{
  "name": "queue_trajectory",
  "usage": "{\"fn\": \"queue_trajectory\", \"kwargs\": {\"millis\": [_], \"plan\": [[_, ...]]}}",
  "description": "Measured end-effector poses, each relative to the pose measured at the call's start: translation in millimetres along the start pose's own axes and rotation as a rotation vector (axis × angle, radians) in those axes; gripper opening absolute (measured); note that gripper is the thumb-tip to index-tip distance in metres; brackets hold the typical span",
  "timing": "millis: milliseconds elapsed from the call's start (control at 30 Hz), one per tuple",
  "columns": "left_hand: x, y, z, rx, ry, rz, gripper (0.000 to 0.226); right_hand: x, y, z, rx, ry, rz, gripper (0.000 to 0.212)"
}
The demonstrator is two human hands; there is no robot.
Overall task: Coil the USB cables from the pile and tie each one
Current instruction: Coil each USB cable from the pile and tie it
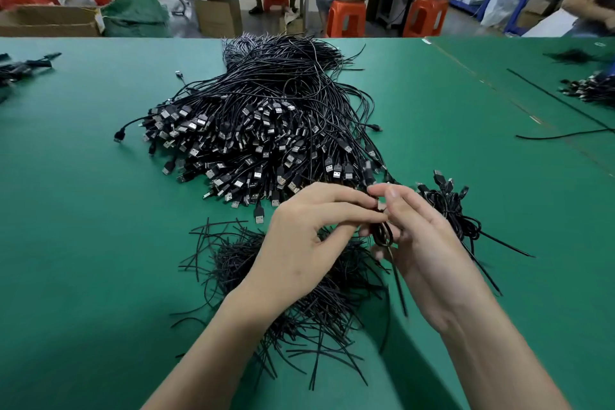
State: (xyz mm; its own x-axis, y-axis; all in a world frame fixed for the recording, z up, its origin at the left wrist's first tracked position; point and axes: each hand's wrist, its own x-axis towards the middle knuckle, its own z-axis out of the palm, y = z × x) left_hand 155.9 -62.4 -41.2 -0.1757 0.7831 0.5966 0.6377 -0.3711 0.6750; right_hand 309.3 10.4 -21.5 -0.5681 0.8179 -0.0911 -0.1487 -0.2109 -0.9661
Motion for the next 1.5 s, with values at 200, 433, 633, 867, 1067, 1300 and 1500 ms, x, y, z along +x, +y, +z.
{"fn": "queue_trajectory", "kwargs": {"millis": [200, 433, 633, 867, 1067, 1300, 1500], "plan": [[31, -21, -11, -0.007, 0.134, -0.244, 0.027, 37, 2, -25, -0.868, 0.267, -0.222, 0.019], [96, -93, -22, 0.513, 0.067, -0.492, 0.030, 70, 9, -38, -1.561, 0.256, -0.097, 0.030], [117, -119, -20, 0.783, -0.050, -0.538, 0.025, 71, 9, -51, -1.745, 0.250, 0.078, 0.034], [134, -125, -24, 0.920, -0.128, -0.583, 0.019, 61, 1, -57, -1.804, 0.257, 0.087, 0.042], [133, -131, -36, 0.587, -0.132, -0.715, 0.018, 54, 7, -35, -1.528, 0.249, -0.333, 0.031], [73, -76, -62, 0.005, -0.051, -0.790, 0.006, 55, 11, 4, -0.846, 0.086, -0.220, 0.028], [29, -7, -56, -0.014, -0.416, -0.550, 0.003, 54, 13, 42, 0.234, -0.075, 0.381, 0.067]]}}
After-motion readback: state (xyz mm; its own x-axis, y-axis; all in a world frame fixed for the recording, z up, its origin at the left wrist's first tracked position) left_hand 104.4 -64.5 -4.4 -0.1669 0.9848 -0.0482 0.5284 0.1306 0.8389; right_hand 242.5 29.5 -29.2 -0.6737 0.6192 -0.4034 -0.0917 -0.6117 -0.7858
